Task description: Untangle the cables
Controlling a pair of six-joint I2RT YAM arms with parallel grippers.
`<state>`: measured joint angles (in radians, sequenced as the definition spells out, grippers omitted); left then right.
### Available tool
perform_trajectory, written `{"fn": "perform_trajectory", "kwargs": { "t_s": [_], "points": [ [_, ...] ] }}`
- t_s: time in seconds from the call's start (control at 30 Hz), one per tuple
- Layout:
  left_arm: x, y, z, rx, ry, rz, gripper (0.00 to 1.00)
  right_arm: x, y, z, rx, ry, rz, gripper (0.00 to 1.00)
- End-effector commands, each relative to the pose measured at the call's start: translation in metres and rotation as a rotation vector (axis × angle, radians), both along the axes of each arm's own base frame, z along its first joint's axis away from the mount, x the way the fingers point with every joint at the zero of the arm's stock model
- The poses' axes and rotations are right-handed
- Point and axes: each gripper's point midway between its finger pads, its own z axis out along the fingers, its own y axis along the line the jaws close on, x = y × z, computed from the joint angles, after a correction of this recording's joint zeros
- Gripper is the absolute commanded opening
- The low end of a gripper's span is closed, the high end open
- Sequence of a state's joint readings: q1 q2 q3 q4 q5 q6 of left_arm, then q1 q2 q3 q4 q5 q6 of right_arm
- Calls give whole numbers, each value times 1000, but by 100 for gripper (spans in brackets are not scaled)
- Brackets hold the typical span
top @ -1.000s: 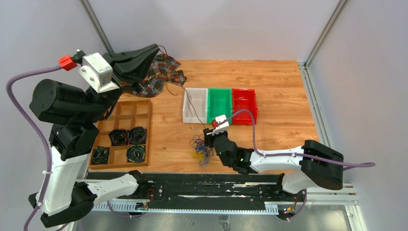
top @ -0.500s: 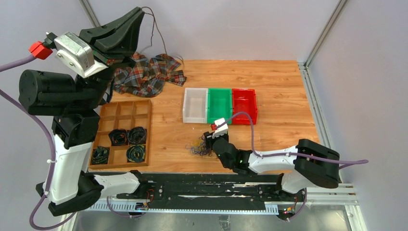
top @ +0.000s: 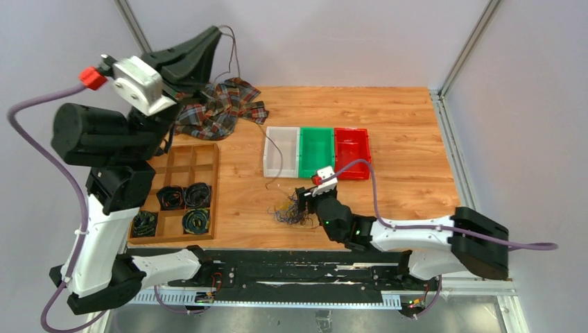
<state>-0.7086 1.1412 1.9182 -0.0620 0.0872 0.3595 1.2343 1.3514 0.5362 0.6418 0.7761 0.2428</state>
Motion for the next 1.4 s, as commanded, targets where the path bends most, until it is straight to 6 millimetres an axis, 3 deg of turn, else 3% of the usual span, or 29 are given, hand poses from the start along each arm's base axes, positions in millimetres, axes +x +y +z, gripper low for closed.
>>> {"fn": "perform_trajectory", "kwargs": {
  "t_s": [0.0, 0.17, 0.33, 0.7, 0.97, 1.23, 1.37],
  "points": [
    [9, -11, -43, 54, 77, -20, 0, 4, -3, 62, 94, -67, 9, 68],
    [21, -30, -96, 122, 165, -58, 0, 7, -6, 109, 185, -117, 25, 68],
    [37, -45, -127, 164, 230, -66, 1, 11, -4, 129, 193, -152, 30, 68],
    [68, -59, -171, 200, 314, -18, 1, 34, -8, 106, 150, -87, -39, 67],
    [87, -66, -218, 245, 379, 18, 1, 37, -39, 98, 196, -68, -111, 64],
    [119, -39, -213, 119, 377, 176, 1, 37, -51, 87, 149, -58, -144, 62],
    [124, -32, -207, 76, 381, 184, 1, 39, -53, 85, 139, -56, -153, 61]
  ]
}}
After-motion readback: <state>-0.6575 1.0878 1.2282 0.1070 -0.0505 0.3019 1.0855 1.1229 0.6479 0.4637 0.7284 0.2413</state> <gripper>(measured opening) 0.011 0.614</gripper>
